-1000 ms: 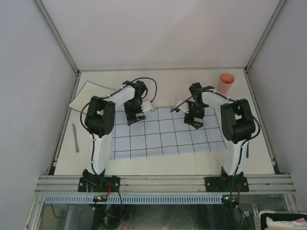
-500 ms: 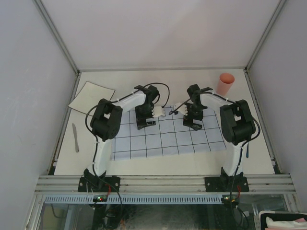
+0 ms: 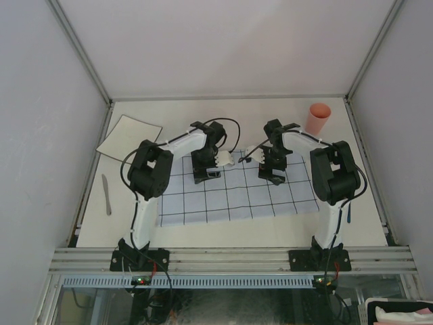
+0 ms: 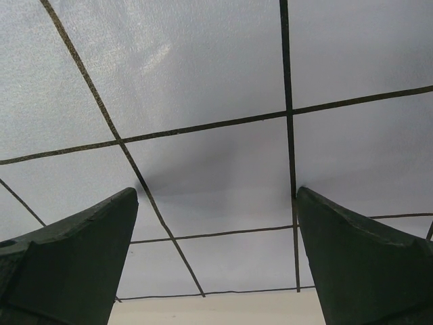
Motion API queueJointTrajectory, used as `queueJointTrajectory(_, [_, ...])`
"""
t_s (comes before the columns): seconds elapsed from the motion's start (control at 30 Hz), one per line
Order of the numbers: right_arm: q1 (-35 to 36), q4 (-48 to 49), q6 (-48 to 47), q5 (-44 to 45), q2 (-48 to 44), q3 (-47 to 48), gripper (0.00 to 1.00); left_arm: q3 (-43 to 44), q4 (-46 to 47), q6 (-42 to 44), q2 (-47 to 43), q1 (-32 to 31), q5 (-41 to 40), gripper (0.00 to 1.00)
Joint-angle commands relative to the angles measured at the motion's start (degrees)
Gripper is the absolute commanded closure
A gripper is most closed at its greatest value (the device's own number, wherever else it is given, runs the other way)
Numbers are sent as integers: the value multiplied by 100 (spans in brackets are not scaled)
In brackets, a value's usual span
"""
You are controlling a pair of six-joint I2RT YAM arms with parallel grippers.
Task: Set the dinner table for one person
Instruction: Flatten out the napkin at the center of the board.
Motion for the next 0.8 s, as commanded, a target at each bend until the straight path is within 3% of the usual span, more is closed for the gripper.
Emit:
queueJointTrajectory(0.0, [84, -852, 40, -468, -26, -125, 0, 120, -36, -81, 316, -61, 315, 0])
queueJointTrajectory(0.63, [319, -916, 189, -671, -368, -635, 0, 452, -308, 260, 346, 87, 296, 0])
queueJointTrajectory(0.77, [227, -759, 455, -830, -998, -635, 0, 261, -323, 89, -265, 101, 505, 0])
